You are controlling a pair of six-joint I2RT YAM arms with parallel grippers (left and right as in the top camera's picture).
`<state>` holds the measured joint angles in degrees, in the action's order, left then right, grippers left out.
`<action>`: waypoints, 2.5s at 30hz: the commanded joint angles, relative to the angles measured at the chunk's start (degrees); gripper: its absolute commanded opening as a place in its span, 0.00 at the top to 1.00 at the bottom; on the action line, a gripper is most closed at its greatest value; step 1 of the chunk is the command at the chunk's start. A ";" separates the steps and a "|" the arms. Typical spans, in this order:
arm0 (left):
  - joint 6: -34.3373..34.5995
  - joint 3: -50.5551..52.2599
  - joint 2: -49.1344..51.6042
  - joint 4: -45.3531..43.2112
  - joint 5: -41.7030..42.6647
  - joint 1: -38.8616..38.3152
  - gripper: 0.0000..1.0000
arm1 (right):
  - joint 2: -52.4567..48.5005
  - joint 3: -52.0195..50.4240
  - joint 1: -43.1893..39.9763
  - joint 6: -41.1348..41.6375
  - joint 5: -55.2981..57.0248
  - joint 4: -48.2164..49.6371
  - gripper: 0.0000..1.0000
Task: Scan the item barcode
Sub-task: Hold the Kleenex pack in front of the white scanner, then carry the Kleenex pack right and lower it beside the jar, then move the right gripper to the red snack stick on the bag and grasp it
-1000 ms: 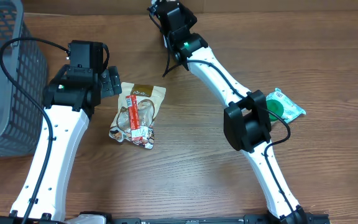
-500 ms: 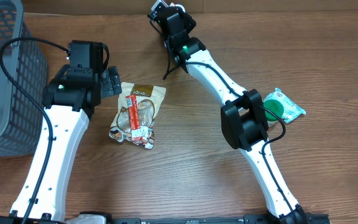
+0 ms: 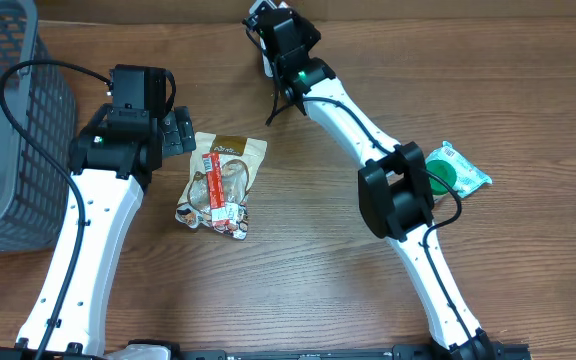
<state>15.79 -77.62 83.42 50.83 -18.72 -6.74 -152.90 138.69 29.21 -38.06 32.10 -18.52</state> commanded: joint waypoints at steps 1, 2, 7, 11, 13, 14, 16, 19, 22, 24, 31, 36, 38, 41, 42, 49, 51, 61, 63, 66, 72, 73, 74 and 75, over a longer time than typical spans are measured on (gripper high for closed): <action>0.09 -0.92 -0.26 -0.13 -0.74 -0.02 0.00 | 2.69 1.66 -0.15 5.88 5.31 -0.02 0.96; 0.09 -0.90 -0.26 -0.15 -0.74 -0.02 0.00 | 3.93 1.66 -0.04 8.24 6.14 -0.90 0.96; 0.09 -0.90 -0.26 -0.13 -0.74 -0.02 0.00 | 12.09 1.66 -0.04 21.07 6.36 -10.38 0.96; 0.09 -0.92 -0.26 -0.15 -0.74 -0.04 0.00 | 18.97 1.64 -0.26 30.62 6.38 -23.96 0.96; 0.09 -0.90 -0.26 -0.15 -0.74 -0.02 0.00 | 21.77 1.66 -0.59 35.50 6.40 -31.34 0.96; 0.09 -0.92 -0.26 -0.15 -0.74 -0.02 0.00 | 23.32 1.64 -0.96 38.80 6.40 -36.68 0.96; 0.09 -0.90 -0.26 -0.15 -0.74 -0.02 0.00 | 25.51 1.64 -2.01 45.77 6.38 -45.75 0.96; 0.09 -0.92 -0.26 -0.15 -0.74 -0.02 0.00 | 27.43 1.64 -5.40 61.86 6.36 -63.36 0.96; 0.09 -0.90 -0.26 -0.15 -0.74 -0.02 0.00 | 27.19 0.68 -10.86 73.72 2.99 -78.09 0.96; 0.09 -0.90 -0.26 -0.15 -0.74 -0.02 0.00 | 27.21 -2.21 -15.02 71.25 -8.35 -78.55 0.94; 0.09 -0.90 -0.26 -0.13 -0.74 -0.02 0.00 | 27.19 -17.16 -23.52 69.70 -25.11 -76.54 0.87; 0.09 -0.90 -0.26 -0.15 -0.74 -0.02 0.00 | 27.19 -25.49 -23.52 69.53 -25.14 -71.34 0.87; 0.09 -0.90 -0.26 -0.15 -0.74 -0.02 0.00 | 27.19 -27.69 -23.39 69.53 -25.14 -69.44 0.86; 0.09 -0.92 -0.26 -0.15 -0.74 -0.02 0.00 | 27.19 -30.05 -23.39 69.55 -25.14 -67.84 0.82; 0.09 -0.90 -0.26 -0.13 -0.74 -0.02 0.00 | 27.19 -30.53 -23.39 69.55 -25.14 -67.84 0.80; 0.09 -0.92 -0.26 -0.15 -0.74 -0.02 0.00 | 27.19 -31.28 -23.39 69.46 -27.02 -68.28 0.53; 0.09 -0.92 -0.26 -0.15 -0.74 -0.02 0.00 | 27.19 -31.36 -23.10 67.87 -31.47 -68.04 0.51; 0.09 -0.90 -0.26 -0.13 -0.74 -0.02 0.00 | 27.19 -31.41 -15.67 61.59 -49.86 -61.35 0.50; 0.09 -0.90 -0.26 -0.15 -0.74 -0.02 0.00 | 27.19 -31.45 -12.44 61.59 -50.07 -59.65 0.50; 0.09 -0.92 -0.26 -0.15 -0.74 -0.02 0.00 | 27.19 -31.45 -6.36 61.59 -50.05 -56.89 0.49; 0.09 -0.90 -0.26 -0.15 -0.74 -0.02 0.00 | 27.17 -31.47 5.92 61.57 -49.75 -50.56 0.49; 0.09 -0.92 -0.26 -0.15 -0.74 -0.02 0.00 | 27.15 -31.47 8.33 61.57 -49.09 -49.24 0.48; 0.09 -0.92 -0.26 -0.15 -0.74 -0.02 0.00 | 27.15 -31.47 9.64 61.55 -48.46 -48.59 0.48; 0.09 -0.92 -0.26 -0.15 -0.74 -0.02 0.01 | 27.15 -31.47 11.17 61.57 -47.67 -47.78 0.48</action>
<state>15.79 -77.62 83.42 50.83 -18.72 -6.74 -125.27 107.55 36.32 23.92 -17.15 -67.83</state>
